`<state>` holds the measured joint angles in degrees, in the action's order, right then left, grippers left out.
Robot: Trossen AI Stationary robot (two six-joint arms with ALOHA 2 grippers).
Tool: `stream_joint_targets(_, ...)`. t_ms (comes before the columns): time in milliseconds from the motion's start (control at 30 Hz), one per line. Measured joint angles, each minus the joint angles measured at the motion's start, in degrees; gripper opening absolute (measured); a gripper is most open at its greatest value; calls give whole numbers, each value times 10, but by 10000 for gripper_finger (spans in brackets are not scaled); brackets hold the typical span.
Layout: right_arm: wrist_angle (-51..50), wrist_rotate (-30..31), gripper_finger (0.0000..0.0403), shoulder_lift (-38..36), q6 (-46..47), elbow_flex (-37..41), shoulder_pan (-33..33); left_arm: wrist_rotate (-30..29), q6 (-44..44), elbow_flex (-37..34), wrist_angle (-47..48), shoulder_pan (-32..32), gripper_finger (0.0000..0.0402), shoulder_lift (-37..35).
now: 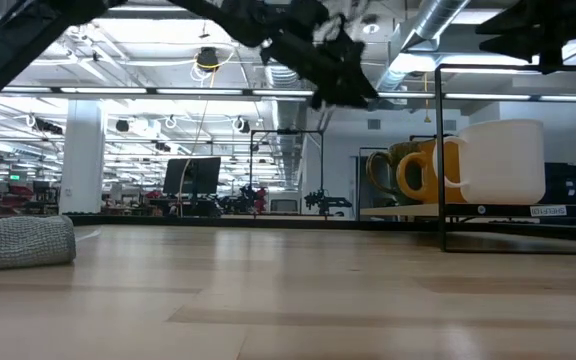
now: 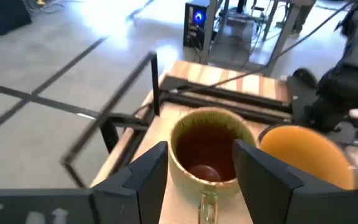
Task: Stack small to large cups/mugs on shelf
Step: Put the green mug on the shelf
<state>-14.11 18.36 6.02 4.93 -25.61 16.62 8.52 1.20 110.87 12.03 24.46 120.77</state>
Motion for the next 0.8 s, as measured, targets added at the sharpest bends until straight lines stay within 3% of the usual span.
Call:
stream_joint_targets(133,-1,27,226,0,31,0,0,3,7,-9,14,6,171,-47)
stream_joint_targets(233,-1,30,226,0,37,0,0,13,11,-64,-27,7,171,-101)
stream_joint_targets(800,0,25,226,0,68,0,-1,-79,-58,-626,-355,8,171,-546)
